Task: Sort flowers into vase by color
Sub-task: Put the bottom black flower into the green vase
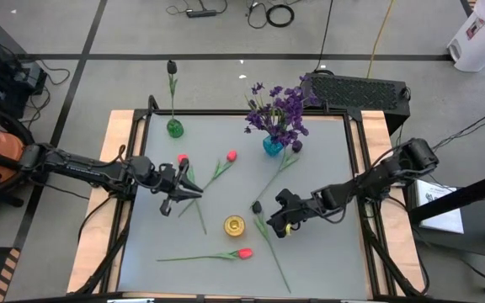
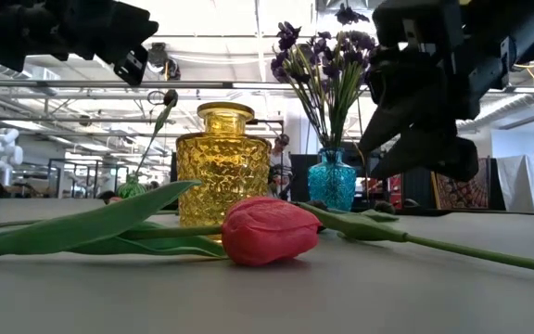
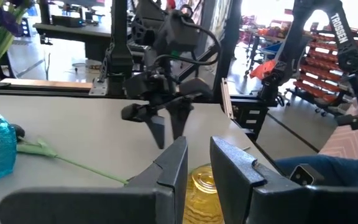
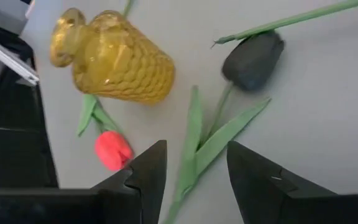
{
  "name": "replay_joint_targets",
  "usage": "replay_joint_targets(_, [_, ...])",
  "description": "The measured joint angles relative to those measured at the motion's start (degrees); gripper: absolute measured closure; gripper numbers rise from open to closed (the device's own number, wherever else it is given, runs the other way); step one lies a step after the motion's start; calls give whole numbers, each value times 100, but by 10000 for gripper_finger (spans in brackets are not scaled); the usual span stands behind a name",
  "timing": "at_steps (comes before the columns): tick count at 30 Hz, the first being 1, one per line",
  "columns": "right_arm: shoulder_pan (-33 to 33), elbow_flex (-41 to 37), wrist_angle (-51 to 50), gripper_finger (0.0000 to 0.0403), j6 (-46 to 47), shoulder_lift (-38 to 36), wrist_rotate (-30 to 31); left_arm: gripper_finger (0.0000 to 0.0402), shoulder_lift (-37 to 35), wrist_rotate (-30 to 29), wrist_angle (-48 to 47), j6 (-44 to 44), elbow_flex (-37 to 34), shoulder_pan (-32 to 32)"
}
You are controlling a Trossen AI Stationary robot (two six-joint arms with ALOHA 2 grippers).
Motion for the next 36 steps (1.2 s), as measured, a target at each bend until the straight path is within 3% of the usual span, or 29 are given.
replay_joint_targets(16, [576,15,307,243,748,5,326,326,0,-240,-132,2,0,0])
replay_joint_targets(21, [670,607,39,243,447,142,285,326,0,-242,-127,-2,0,0])
replay_joint_targets(24, [669,1297,-513,243,45,429,90,326,0,-306,-120,-4,0,0])
replay_joint_targets(28, [623,2337,-2011,243,-352,943,-2,326,0,-344,-118,-7,0,1])
replay_joint_targets(32, [539,3304,-3735,243,-374,1484,129,326,0,-344,-129,-39,0,0])
replay_joint_targets(36, [475,3846,-4595,243,-328,1967,246,326,-2,-344,-197,-24,0,0])
